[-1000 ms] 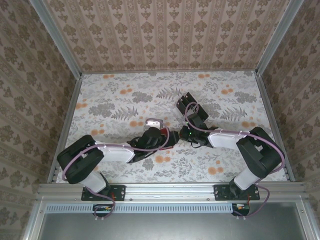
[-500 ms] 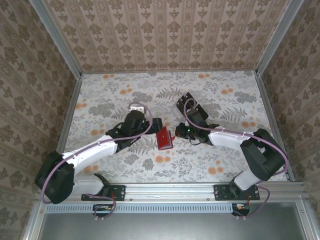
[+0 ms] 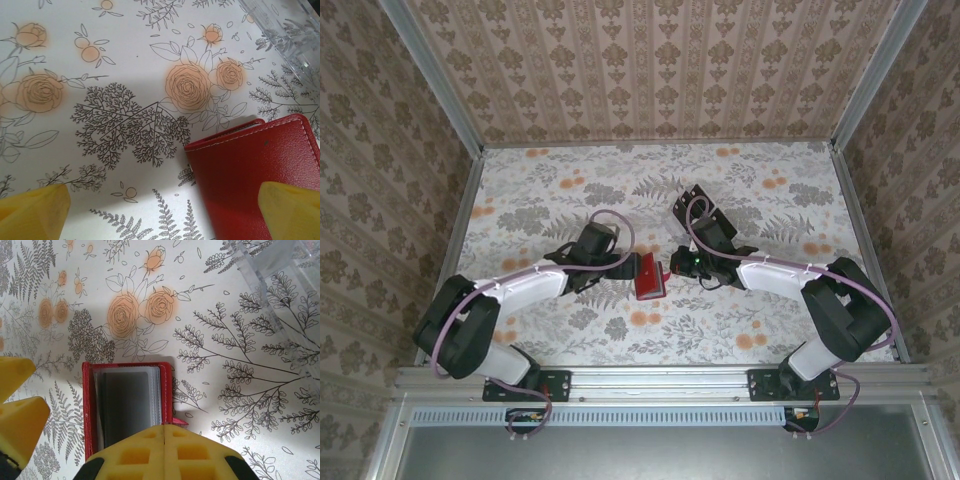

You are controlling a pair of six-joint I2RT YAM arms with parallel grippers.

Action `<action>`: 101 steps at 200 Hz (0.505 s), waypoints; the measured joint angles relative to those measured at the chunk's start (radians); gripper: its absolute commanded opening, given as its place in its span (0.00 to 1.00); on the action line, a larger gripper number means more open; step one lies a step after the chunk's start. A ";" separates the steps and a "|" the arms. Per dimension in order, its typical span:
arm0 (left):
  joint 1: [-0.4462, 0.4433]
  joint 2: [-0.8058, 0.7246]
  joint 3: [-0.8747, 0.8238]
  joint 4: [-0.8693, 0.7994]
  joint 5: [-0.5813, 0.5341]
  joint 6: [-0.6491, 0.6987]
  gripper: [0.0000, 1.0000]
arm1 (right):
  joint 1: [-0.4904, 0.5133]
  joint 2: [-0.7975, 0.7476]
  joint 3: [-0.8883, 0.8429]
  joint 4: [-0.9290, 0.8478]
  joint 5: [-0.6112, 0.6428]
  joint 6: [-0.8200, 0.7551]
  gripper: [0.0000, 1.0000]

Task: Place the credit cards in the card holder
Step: Close the card holder at the center of the table.

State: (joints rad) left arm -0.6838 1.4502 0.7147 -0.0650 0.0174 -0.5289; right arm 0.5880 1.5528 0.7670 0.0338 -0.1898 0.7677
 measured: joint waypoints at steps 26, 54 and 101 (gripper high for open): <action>-0.002 0.038 0.022 0.013 0.009 0.010 1.00 | 0.000 0.000 0.002 0.000 -0.003 -0.006 0.00; -0.010 0.072 0.040 0.015 0.002 0.022 1.00 | 0.000 0.001 0.007 0.000 -0.006 -0.006 0.00; -0.060 0.133 0.079 -0.030 -0.103 0.033 1.00 | 0.000 0.008 0.020 -0.008 -0.006 -0.010 0.00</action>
State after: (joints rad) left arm -0.7441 1.5833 0.7940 -0.0952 -0.0853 -0.4957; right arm 0.5880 1.5604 0.7868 0.0254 -0.1963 0.7578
